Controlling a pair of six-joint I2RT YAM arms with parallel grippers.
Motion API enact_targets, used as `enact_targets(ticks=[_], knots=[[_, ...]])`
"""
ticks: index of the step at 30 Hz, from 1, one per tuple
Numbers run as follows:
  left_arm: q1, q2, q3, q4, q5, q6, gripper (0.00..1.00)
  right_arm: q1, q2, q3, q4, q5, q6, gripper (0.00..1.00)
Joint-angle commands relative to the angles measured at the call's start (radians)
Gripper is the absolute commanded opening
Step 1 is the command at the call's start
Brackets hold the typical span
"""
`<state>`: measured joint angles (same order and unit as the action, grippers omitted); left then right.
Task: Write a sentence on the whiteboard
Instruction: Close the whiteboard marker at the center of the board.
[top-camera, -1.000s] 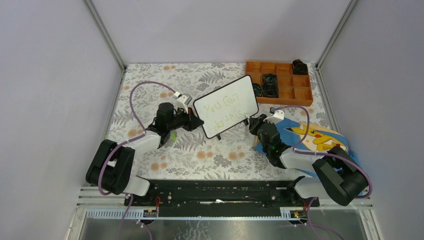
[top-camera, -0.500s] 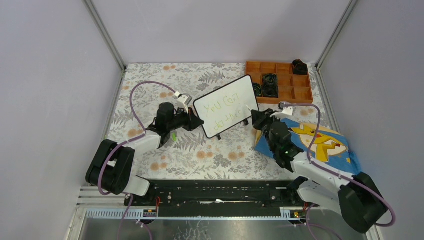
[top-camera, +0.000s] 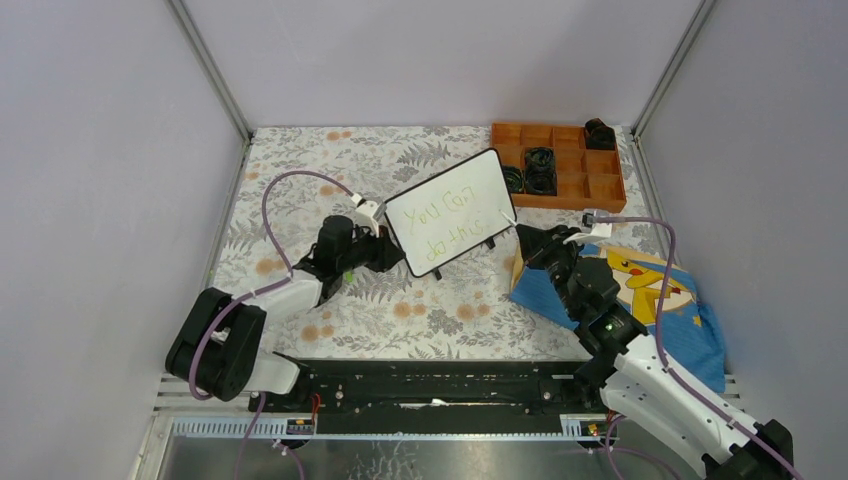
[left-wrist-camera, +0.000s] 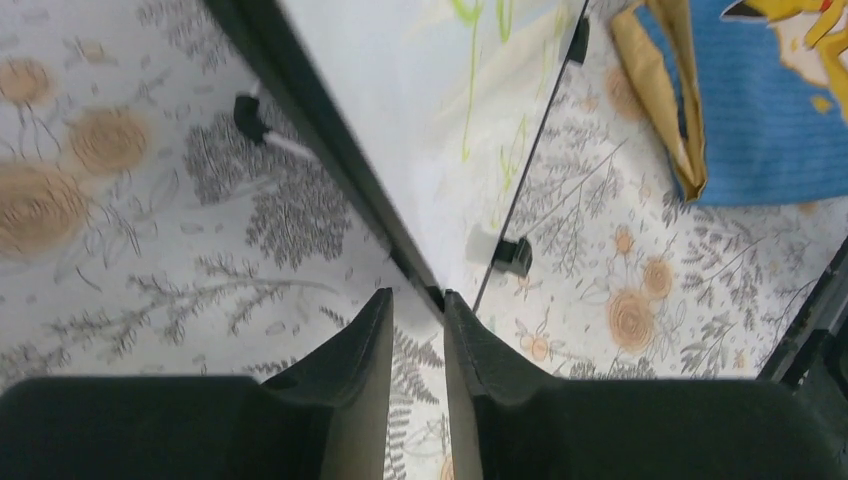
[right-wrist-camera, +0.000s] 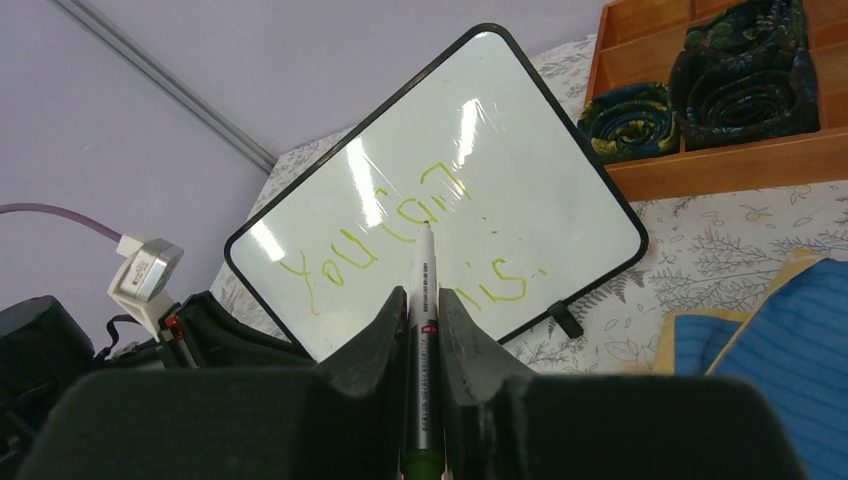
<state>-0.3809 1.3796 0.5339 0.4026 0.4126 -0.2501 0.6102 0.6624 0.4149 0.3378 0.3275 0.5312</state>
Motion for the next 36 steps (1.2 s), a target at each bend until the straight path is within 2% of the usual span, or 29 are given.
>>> enact_targets(ticks=[1,11,17,23,26,28,30,33,36], knots=[[-0.007,-0.034,-0.048,-0.113,-0.087,0.032,0.33,-0.007,-0.069,0.008,-0.07,-0.013,-0.025,0.0],[-0.04,-0.172,-0.102,-0.119,-0.201,0.012,0.61,-0.007,-0.159,0.022,-0.149,-0.03,-0.041,0.0],[-0.039,-0.335,-0.147,-0.138,-0.278,-0.013,0.75,-0.007,-0.181,0.036,-0.176,-0.049,-0.048,0.0],[-0.038,-0.485,-0.168,-0.178,-0.355,-0.018,0.83,-0.007,-0.199,0.048,-0.189,-0.083,-0.059,0.0],[-0.038,-0.552,-0.131,-0.265,-0.405,-0.005,0.87,-0.007,-0.198,0.063,-0.191,-0.116,-0.072,0.0],[-0.039,-0.598,-0.098,-0.365,-0.508,-0.025,0.89,-0.007,-0.194,0.079,-0.2,-0.154,-0.086,0.0],[-0.039,-0.633,-0.057,-0.471,-0.618,-0.07,0.92,-0.007,-0.188,0.095,-0.208,-0.205,-0.102,0.0],[-0.037,-0.653,0.008,-0.624,-0.786,-0.223,0.99,-0.007,-0.179,0.12,-0.227,-0.285,-0.112,0.0],[-0.032,-0.636,0.059,-0.714,-0.759,-0.273,0.99,-0.005,-0.169,0.134,-0.251,-0.325,-0.109,0.0]])
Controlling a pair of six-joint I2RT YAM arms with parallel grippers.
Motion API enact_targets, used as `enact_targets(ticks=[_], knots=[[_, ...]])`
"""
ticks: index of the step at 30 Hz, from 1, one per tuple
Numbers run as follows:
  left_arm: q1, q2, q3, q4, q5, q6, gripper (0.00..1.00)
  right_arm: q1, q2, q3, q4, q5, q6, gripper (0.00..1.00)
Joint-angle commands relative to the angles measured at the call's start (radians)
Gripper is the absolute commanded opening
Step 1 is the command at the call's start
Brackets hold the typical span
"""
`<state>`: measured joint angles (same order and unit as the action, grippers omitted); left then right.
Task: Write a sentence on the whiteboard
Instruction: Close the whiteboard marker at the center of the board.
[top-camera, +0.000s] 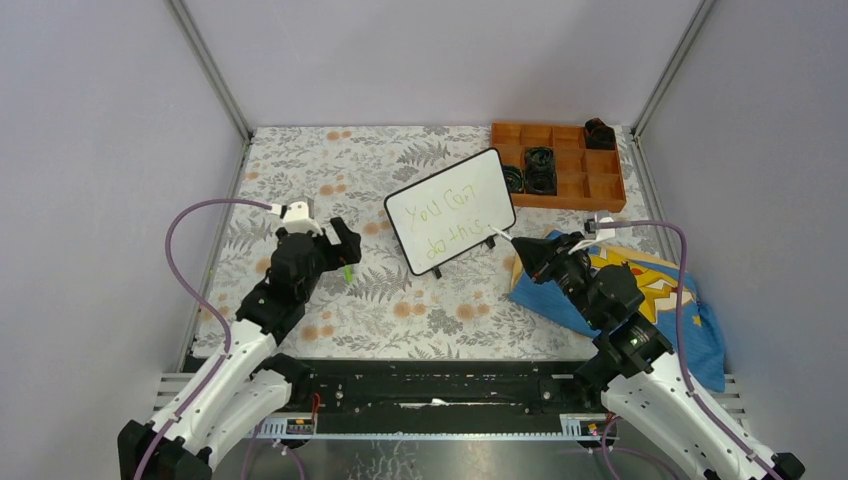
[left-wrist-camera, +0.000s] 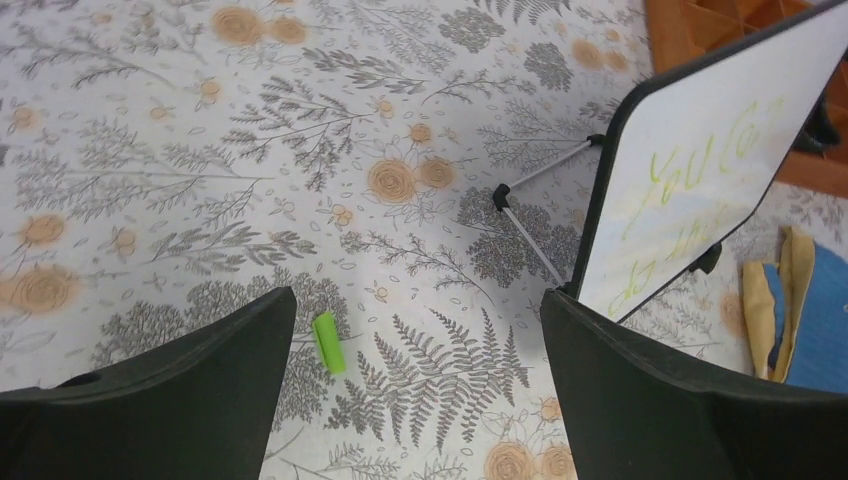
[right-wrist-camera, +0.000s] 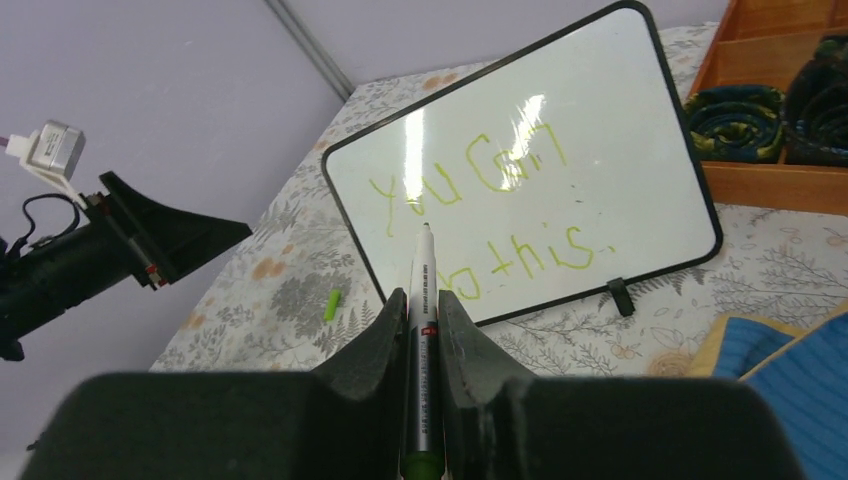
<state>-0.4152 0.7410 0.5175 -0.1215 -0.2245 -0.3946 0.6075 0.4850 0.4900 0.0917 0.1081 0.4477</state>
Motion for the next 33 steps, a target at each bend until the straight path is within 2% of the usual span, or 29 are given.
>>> enact_targets(ticks=[1,6,11,16,23,26,29,33], knots=[[0.003,0.008,0.084,-0.215,-0.114,-0.163,0.99,-0.002,0.013,0.059,-0.007,-0.106,-0.019,0.0],[0.018,0.005,0.076,-0.307,-0.089,-0.406,0.99,0.039,0.088,0.062,0.006,-0.115,-0.007,0.0],[0.022,-0.018,0.056,-0.396,-0.14,-0.532,0.99,0.193,0.204,0.111,-0.015,0.072,-0.046,0.0],[0.039,0.032,0.121,-0.421,-0.16,-0.485,0.99,0.278,0.278,0.097,0.002,0.188,-0.003,0.0],[0.074,0.308,0.287,-0.569,-0.072,-0.369,0.99,0.284,0.266,0.06,-0.06,0.275,0.041,0.0],[0.076,0.323,0.268,-0.548,-0.019,-0.345,0.99,0.283,0.223,0.02,-0.065,0.297,0.062,0.0],[0.079,0.275,0.201,-0.492,0.025,-0.327,0.99,0.283,0.188,0.01,-0.083,0.298,0.072,0.0],[0.08,0.259,0.134,-0.426,0.086,-0.331,0.99,0.284,0.182,0.034,-0.147,0.255,0.049,0.0]])
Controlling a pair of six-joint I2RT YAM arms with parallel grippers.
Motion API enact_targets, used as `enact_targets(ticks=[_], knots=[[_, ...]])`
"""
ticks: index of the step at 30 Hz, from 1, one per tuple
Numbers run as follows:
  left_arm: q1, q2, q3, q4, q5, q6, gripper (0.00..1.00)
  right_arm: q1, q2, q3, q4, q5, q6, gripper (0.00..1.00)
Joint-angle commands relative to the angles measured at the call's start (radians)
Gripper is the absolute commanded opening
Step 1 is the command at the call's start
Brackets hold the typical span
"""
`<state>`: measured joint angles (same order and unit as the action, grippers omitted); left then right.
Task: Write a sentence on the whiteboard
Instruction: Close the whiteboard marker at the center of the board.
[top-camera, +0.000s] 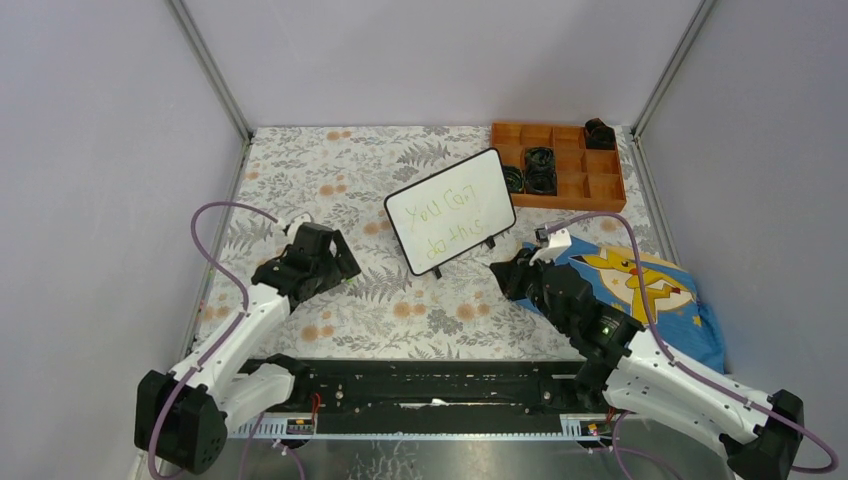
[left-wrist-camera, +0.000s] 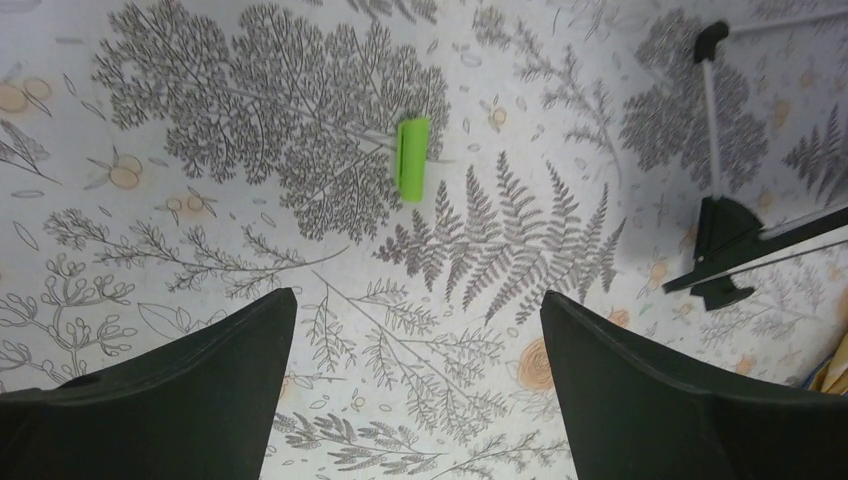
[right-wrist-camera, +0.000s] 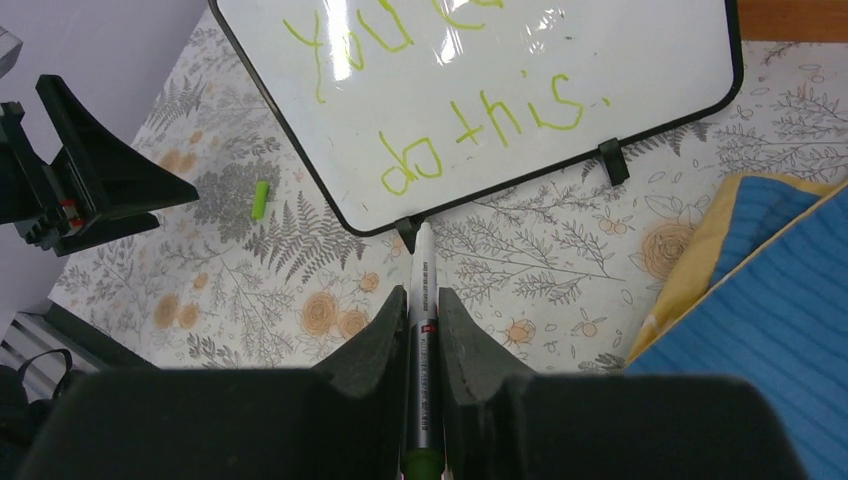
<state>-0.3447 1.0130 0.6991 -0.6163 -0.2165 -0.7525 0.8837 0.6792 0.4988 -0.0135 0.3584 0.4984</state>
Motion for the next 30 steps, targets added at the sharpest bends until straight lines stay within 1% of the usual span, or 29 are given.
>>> enact_targets(ticks=[1,3,8,10,12,14,16,19,25,30], knots=[[0.01,0.001,-0.052,0.08,0.097,0.031,0.99,0.008,-0.012,0.033,-0.061,0.002,-0.015,0.0],[0.009,0.045,-0.047,0.087,0.118,0.037,0.99,0.007,-0.022,0.028,-0.072,0.004,-0.026,0.0],[0.011,0.147,-0.013,0.084,0.104,0.046,0.99,0.007,-0.08,-0.013,-0.031,0.013,-0.02,0.0],[0.017,0.199,0.018,0.086,0.096,0.047,0.97,0.007,-0.09,-0.018,-0.017,0.01,-0.019,0.0],[0.024,0.258,0.062,0.08,0.09,0.062,0.93,0.007,-0.088,-0.011,-0.026,0.008,-0.017,0.0],[0.04,0.306,0.102,0.081,0.088,0.094,0.81,0.007,-0.087,0.0,-0.048,0.007,-0.012,0.0],[0.069,0.336,0.124,0.083,0.09,0.12,0.75,0.008,-0.087,0.001,-0.055,0.008,-0.007,0.0],[0.101,0.366,0.125,0.1,0.103,0.128,0.75,0.007,-0.097,-0.009,-0.053,0.01,0.003,0.0],[0.113,0.47,0.141,0.143,0.129,0.139,0.74,0.007,-0.098,-0.02,-0.033,-0.008,0.006,0.0],[0.122,0.52,0.165,0.16,0.132,0.152,0.71,0.007,-0.089,-0.022,-0.032,-0.02,0.001,0.0]])
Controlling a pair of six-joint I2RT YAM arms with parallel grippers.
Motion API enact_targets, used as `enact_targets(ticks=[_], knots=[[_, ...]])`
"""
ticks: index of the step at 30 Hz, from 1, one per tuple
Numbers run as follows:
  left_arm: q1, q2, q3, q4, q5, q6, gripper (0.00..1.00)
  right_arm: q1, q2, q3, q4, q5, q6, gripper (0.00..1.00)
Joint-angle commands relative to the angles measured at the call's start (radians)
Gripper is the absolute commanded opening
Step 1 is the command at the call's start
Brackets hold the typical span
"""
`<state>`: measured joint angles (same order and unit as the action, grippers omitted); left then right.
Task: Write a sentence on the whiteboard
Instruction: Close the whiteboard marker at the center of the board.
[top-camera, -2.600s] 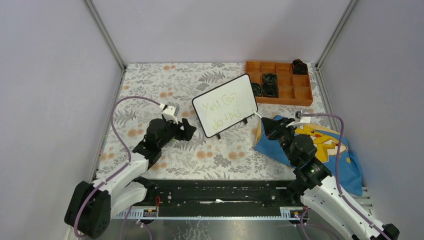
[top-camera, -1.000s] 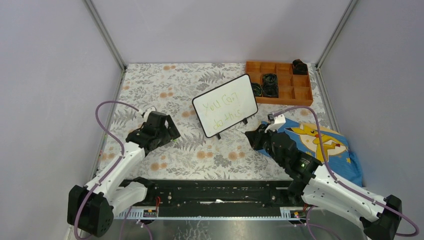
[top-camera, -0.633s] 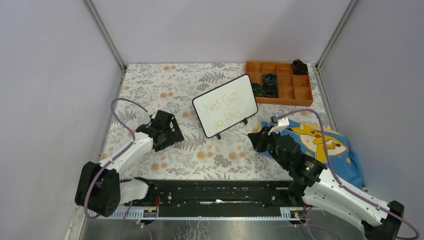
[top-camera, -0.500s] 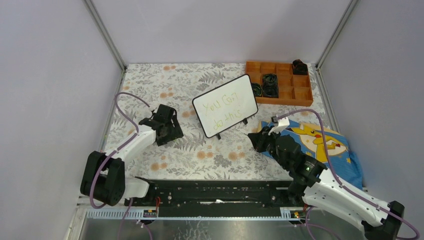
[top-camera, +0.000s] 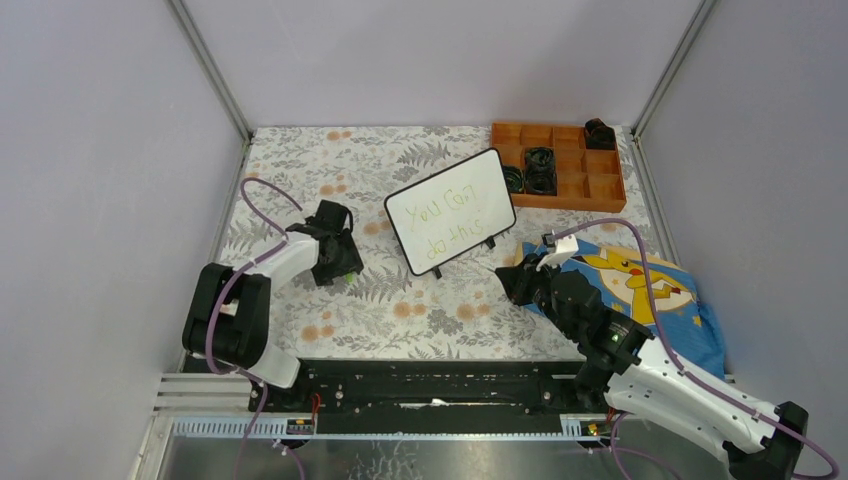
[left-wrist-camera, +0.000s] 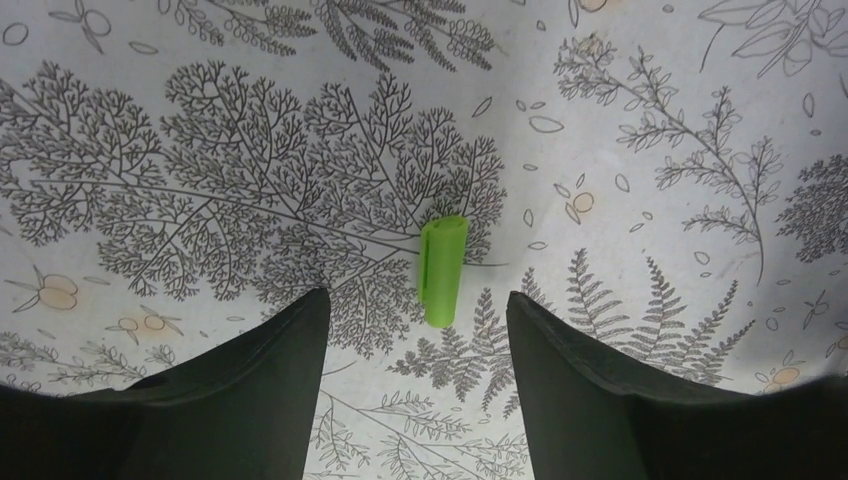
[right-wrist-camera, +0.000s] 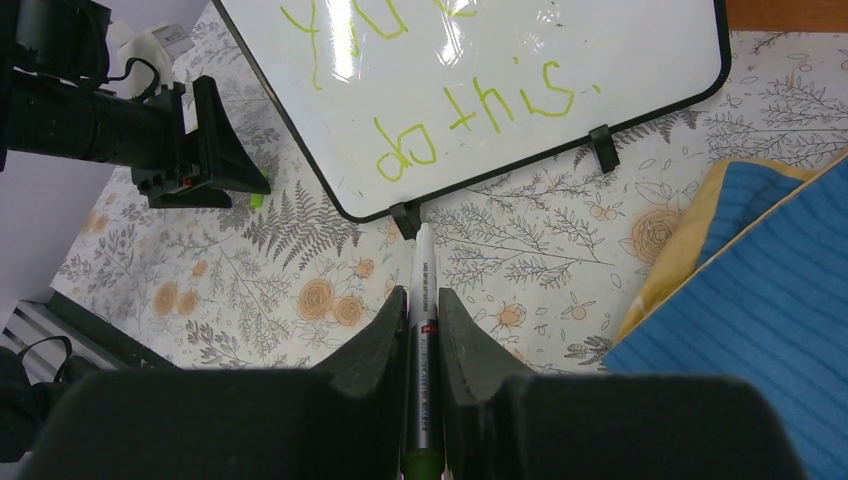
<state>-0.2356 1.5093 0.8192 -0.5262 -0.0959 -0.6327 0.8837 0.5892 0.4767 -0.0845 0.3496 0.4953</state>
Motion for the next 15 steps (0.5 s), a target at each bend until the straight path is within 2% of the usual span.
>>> enact_targets(ticks=[1,5,15], knots=[[0.016,0.034,0.048,0.071,0.016,0.032,0.69,0.007,0.002,-0.002,0.043,-0.013,0.006,0.0],[0.035,0.062,0.051,0.075,0.029,0.033,0.63,0.007,0.01,-0.014,0.057,-0.017,0.011,0.0],[0.045,0.105,0.06,0.067,0.021,0.025,0.6,0.007,0.005,-0.027,0.054,-0.003,0.016,0.0]])
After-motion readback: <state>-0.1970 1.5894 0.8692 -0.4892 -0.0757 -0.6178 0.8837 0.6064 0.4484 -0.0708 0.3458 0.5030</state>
